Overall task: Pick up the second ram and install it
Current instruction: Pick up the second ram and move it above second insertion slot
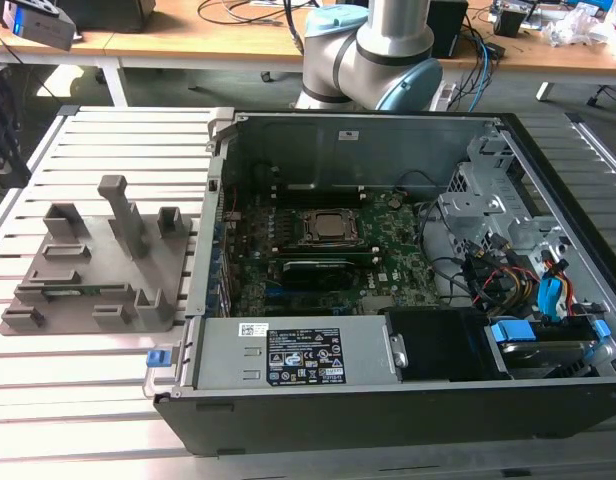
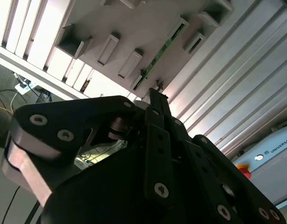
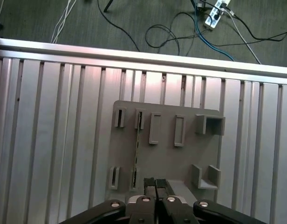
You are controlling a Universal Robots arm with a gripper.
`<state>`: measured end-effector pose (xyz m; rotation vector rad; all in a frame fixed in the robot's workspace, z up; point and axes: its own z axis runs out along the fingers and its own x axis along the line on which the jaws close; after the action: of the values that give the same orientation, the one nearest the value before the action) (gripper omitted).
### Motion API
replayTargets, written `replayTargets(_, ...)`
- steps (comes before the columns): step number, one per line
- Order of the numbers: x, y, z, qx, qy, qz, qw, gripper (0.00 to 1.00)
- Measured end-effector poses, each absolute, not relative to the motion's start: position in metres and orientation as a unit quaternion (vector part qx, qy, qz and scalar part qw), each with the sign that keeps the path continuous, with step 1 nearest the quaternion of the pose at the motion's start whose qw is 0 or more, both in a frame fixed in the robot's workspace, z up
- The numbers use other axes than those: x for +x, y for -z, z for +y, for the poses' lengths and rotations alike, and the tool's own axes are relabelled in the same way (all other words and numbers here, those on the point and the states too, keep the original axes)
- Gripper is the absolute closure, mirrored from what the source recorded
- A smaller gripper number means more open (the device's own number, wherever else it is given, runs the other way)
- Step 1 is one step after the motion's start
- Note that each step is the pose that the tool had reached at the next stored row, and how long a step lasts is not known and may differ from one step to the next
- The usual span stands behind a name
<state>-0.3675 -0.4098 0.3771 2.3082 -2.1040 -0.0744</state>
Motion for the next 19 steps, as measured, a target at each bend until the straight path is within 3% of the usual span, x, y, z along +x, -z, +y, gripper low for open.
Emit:
replayTargets(3,-0.3675,-0.3771,-0.4099,0.739,0.024,-0.673,0.009,0.7)
replayTargets(19,-0.3675,-0.3723,-0.4098,0.726,0.024,-0.687,0.009,0.7)
